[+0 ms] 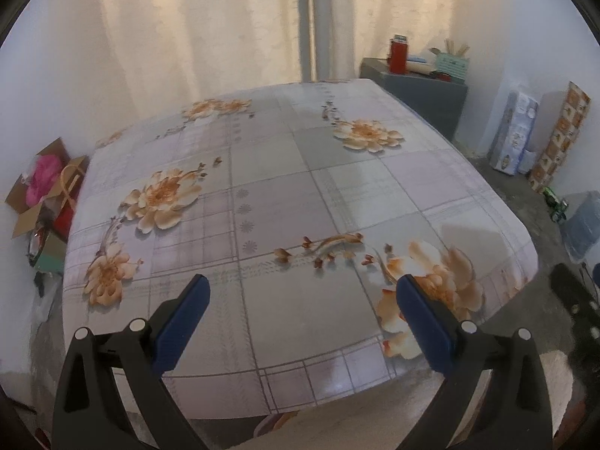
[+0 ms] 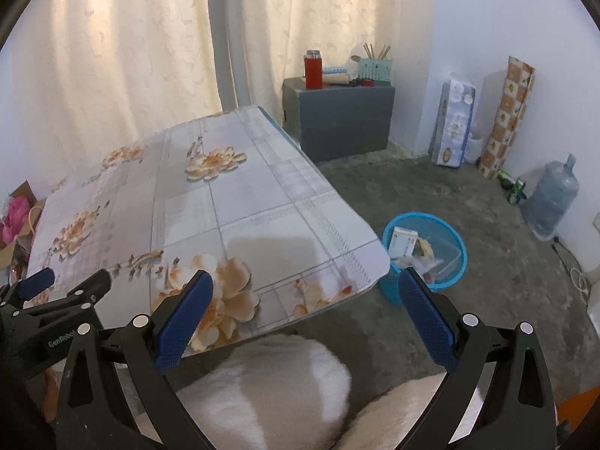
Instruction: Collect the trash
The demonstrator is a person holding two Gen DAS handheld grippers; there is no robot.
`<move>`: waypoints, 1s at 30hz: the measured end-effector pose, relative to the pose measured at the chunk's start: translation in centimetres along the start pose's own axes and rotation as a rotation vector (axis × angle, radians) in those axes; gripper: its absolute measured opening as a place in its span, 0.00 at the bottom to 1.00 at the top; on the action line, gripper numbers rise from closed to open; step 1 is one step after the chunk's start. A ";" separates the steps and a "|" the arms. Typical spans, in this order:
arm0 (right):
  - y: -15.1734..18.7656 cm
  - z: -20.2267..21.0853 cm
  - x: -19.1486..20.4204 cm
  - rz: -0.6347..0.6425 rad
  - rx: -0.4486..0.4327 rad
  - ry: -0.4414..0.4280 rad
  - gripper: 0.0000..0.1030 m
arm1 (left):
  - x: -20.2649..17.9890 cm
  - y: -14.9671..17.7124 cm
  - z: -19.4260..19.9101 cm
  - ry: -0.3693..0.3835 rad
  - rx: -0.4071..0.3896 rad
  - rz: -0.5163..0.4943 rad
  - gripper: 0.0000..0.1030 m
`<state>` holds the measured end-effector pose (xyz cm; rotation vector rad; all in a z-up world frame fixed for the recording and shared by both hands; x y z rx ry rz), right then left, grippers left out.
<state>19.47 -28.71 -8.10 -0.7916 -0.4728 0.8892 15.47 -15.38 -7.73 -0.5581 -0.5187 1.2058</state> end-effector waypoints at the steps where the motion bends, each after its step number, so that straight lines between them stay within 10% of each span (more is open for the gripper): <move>1: -0.2 -0.1 -0.3 -0.003 -0.003 -0.005 0.92 | 0.3 -0.1 0.0 -0.017 -0.001 0.010 0.95; 16: -4.7 -1.1 0.7 0.090 -0.052 -0.127 0.92 | 6.2 -0.8 1.0 -0.197 0.020 0.167 0.95; 30: 0.5 4.4 7.0 0.054 -0.018 -0.164 0.92 | 14.1 2.3 5.0 -0.180 -0.061 0.265 0.94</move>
Point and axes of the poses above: each gripper's, at about its wrist camera, not at the fingertips, and z roughly against the way its jaws point, x to its left, y to its underside, the point moved 9 cm from there along -z, roughly the way its jaws point, and after that the axes turned 3 degrees about -z, right-handed, at the moved point
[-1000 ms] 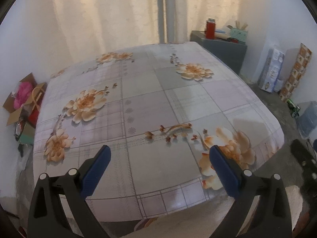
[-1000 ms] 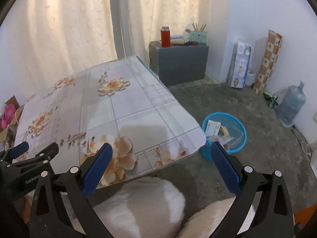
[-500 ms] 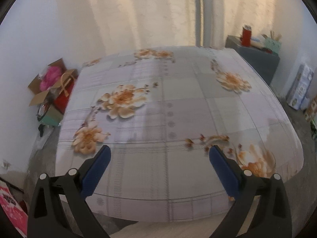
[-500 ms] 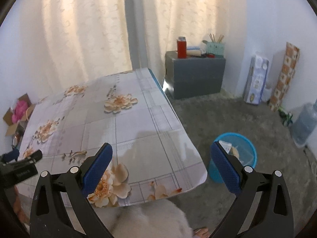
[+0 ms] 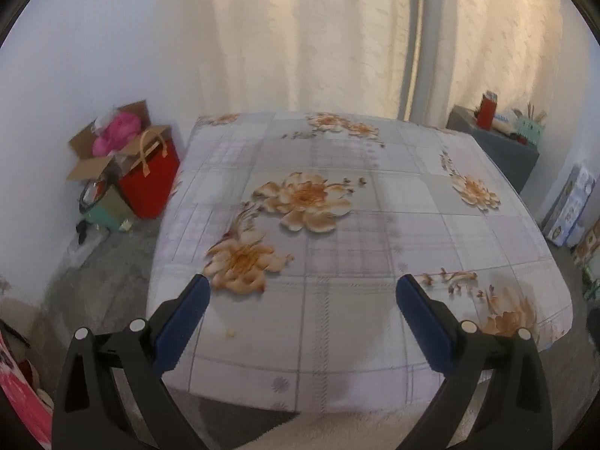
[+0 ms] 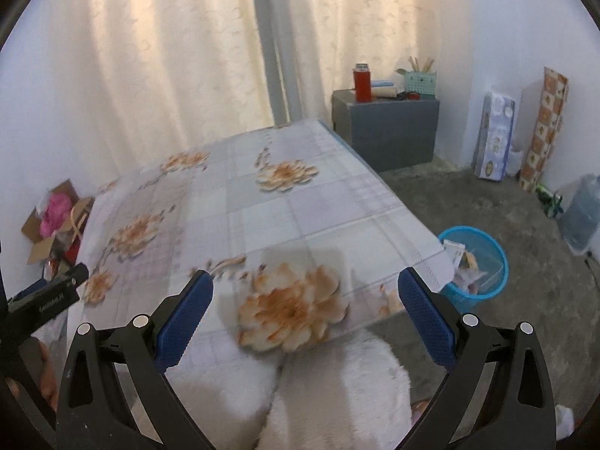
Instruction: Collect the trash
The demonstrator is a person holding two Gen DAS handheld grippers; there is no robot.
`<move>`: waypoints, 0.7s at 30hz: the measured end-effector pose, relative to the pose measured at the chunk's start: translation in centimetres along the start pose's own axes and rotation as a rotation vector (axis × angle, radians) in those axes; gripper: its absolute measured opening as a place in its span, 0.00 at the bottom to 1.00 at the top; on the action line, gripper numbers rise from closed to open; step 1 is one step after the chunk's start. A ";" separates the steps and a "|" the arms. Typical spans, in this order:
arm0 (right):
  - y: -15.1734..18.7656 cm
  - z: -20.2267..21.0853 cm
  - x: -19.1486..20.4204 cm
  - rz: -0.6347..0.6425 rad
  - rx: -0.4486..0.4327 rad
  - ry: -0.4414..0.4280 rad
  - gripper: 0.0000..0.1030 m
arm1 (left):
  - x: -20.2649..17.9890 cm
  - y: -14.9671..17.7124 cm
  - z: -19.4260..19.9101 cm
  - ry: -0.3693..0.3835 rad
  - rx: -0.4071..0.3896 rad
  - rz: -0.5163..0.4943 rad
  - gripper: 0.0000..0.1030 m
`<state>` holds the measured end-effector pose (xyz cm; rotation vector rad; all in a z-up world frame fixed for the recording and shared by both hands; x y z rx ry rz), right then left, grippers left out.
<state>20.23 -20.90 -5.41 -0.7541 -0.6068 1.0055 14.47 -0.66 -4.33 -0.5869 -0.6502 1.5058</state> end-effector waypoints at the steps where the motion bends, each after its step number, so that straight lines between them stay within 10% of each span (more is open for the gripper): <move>1: 0.2 0.4 0.4 0.021 0.001 0.008 0.92 | 0.4 0.4 0.2 0.013 0.004 0.015 0.94; 21: 1.9 5.6 0.2 0.051 -0.059 0.133 0.92 | -3.6 3.5 3.5 0.248 0.001 -0.112 0.95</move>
Point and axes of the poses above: each gripper's, at about its wrist camera, not at the fingertips, and z roughly against the way its jaws point, x to its left, y to its underside, the point moved 9 cm from there along -z, roughly the way its jaws point, and after that the axes turned 3 degrees about -z, right-handed, at the moved point
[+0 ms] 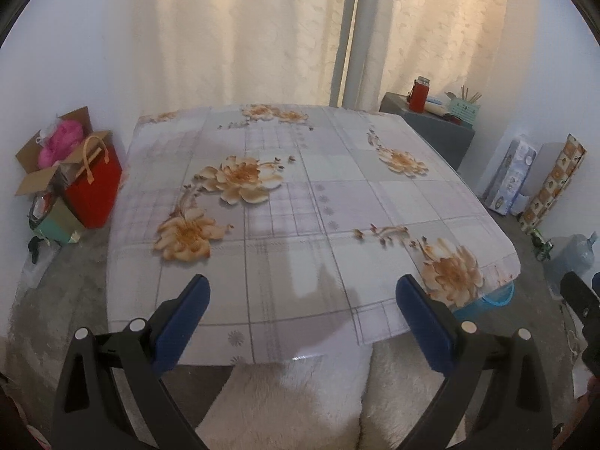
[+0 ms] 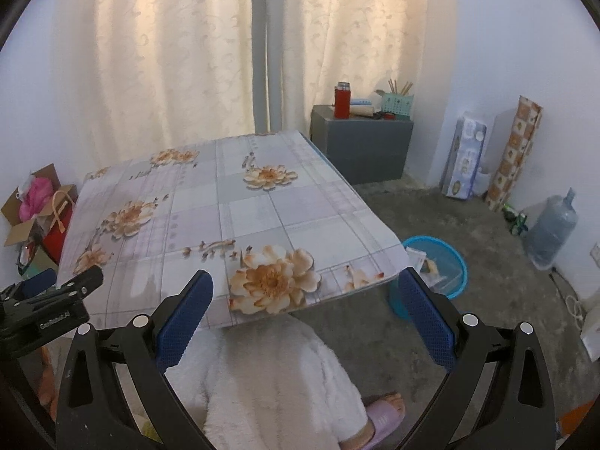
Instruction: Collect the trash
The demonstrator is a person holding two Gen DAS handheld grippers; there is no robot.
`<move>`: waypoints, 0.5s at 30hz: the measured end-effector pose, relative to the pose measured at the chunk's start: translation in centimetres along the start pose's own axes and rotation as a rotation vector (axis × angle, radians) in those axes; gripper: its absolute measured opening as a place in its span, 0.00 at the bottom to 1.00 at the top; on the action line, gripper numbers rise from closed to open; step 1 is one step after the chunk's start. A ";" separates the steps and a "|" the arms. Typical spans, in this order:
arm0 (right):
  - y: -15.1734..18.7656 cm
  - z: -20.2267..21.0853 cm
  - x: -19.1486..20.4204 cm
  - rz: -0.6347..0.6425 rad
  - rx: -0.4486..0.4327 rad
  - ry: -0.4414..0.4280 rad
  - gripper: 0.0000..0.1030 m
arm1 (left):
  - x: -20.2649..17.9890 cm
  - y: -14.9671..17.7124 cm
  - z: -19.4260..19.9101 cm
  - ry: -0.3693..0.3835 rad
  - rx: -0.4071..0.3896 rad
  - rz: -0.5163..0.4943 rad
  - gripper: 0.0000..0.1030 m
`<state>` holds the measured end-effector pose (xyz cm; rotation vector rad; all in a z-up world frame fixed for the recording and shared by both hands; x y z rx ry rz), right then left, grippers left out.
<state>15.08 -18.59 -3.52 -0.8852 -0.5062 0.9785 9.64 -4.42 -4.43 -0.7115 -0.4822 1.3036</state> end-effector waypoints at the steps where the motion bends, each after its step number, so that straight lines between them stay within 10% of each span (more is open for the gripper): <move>1: 0.1 0.0 0.0 0.004 0.005 -0.003 0.92 | -0.1 0.0 0.0 0.004 0.004 0.004 0.95; 15: -1.0 -5.2 -0.3 0.061 0.083 -0.166 0.92 | -2.9 0.3 -2.3 -0.134 0.071 0.018 0.94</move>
Point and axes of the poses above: each gripper's, at about its wrist camera, not at the fingertips, and z roughly against the way its jaws point, x to its left, y to its underside, the point moved 9 cm from there along -z, roughly the way its jaws point, and after that the axes turned 3 degrees about -z, right-handed, at the moved point
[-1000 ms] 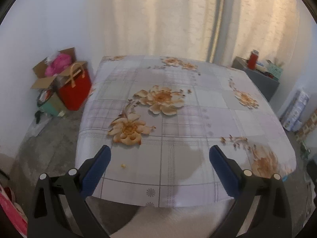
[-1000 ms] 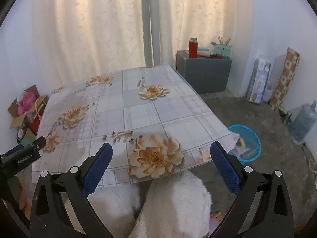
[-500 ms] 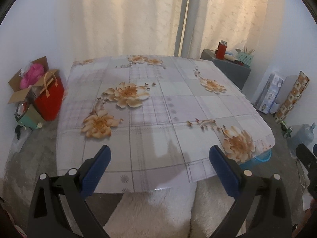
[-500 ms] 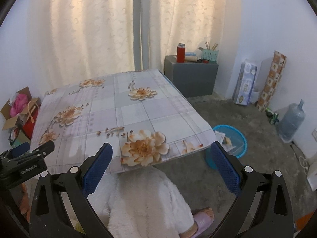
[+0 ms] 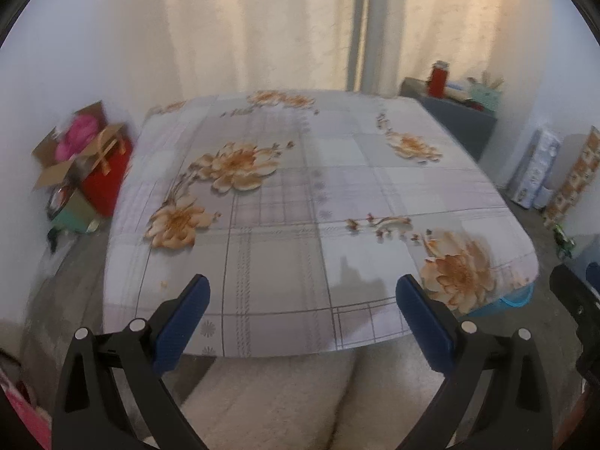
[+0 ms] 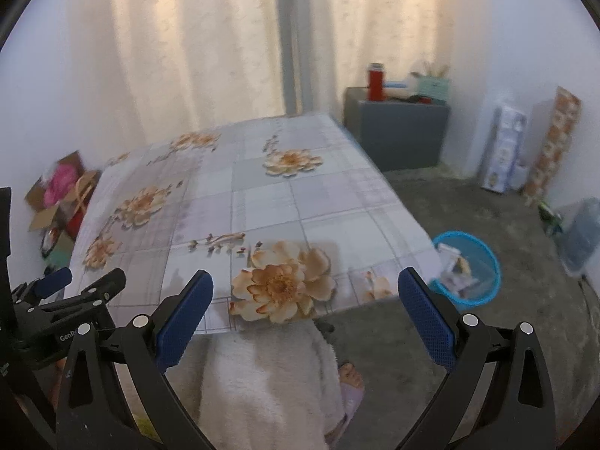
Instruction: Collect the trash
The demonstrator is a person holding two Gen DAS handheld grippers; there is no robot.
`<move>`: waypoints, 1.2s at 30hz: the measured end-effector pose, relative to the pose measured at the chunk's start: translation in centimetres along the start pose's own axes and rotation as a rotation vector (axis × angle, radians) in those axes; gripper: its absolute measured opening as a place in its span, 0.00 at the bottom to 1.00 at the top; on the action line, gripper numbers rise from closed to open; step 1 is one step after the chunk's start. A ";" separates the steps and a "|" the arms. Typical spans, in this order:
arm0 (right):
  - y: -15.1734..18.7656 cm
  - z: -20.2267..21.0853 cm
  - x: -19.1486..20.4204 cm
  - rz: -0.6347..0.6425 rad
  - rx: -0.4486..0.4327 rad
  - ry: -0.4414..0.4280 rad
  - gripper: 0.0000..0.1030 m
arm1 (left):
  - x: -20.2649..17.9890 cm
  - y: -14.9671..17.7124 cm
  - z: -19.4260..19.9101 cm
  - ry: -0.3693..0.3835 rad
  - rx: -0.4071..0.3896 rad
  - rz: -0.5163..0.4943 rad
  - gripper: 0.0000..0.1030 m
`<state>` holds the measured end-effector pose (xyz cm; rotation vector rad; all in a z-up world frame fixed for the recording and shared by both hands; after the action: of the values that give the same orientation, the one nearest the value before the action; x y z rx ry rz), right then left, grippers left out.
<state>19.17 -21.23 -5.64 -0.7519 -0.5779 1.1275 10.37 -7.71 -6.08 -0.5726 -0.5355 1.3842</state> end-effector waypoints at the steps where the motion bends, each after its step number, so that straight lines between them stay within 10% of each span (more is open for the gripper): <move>1: -0.2 -0.2 0.2 0.020 0.001 -0.006 0.92 | 0.1 0.1 -0.1 -0.014 0.008 0.007 0.94; 36: 3.3 1.6 1.8 -0.003 0.018 0.082 0.92 | 6.2 1.0 1.4 -0.046 -0.037 0.037 0.95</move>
<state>16.67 -18.36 -7.17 -0.7772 -0.4994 1.0926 9.39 -1.41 -5.63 -0.5840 -0.5914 1.4274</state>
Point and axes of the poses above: each gripper's, at about its wrist camera, not at the fingertips, and z roughly against the way its jaws point, x to its left, y to its underside, the point moved 9 cm from there along -z, roughly the way its jaws point, and after that the axes turned 3 degrees about -z, right-handed, at the moved point
